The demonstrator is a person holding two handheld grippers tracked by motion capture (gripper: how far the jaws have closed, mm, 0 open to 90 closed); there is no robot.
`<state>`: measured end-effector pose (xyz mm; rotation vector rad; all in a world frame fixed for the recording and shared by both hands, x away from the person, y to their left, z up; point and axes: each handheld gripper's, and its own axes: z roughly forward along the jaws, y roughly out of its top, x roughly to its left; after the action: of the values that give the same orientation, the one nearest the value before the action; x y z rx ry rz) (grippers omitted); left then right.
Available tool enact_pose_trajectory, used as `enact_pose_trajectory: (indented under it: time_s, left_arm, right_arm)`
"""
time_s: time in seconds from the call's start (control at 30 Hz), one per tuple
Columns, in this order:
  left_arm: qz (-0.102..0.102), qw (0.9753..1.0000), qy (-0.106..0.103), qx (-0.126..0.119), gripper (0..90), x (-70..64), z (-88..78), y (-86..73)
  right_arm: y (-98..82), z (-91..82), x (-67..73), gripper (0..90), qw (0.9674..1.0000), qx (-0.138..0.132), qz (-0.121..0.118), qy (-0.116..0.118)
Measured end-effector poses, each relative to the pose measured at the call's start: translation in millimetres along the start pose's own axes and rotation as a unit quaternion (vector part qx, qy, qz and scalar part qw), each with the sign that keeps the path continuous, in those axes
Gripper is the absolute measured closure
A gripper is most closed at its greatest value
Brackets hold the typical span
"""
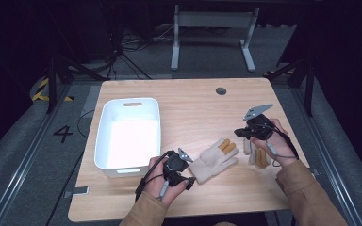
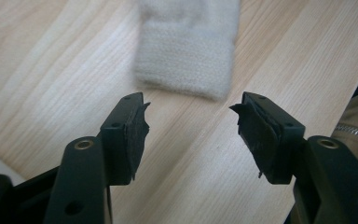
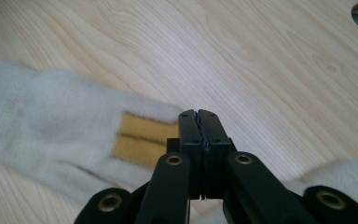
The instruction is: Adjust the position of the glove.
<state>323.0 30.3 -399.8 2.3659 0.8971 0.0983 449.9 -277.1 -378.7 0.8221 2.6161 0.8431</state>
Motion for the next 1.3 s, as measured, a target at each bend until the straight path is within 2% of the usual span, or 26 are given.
enact_pose_trajectory:
  time_s: [0.13,0.3,0.43,0.63,0.9,1.3]
  left_arm:
    - [0.006,0.9999,-0.004,0.011,39.7,0.3,-5.1,-3.5]
    - [0.013,0.9993,-0.005,0.035,36.6,-1.5,-7.9,-6.2]
    - [0.006,0.9991,0.000,0.042,35.3,-0.9,-14.3,-10.5]
    - [-0.004,0.9990,0.009,0.043,34.9,0.9,-23.2,-18.9]
    - [0.005,0.9990,0.005,0.044,32.7,-1.9,-21.3,-20.6]
    - [0.005,0.9995,0.011,0.028,33.4,1.0,-22.6,-16.9]
  right_arm:
    - [8.3,8.4,3.6,89.9,0.9999,-0.003,-0.005,0.009]
    - [13.8,25.4,10.4,90.0,0.9993,0.013,-0.024,0.025]
    - [18.3,39.6,11.5,90.0,0.9986,0.029,-0.031,0.032]
    - [25.5,57.3,12.2,90.0,0.9982,0.041,-0.029,0.032]
    - [23.3,72.0,10.5,90.0,0.9980,0.056,-0.024,0.015]
    - [16.7,75.8,13.5,90.0,0.9954,0.087,-0.031,0.026]
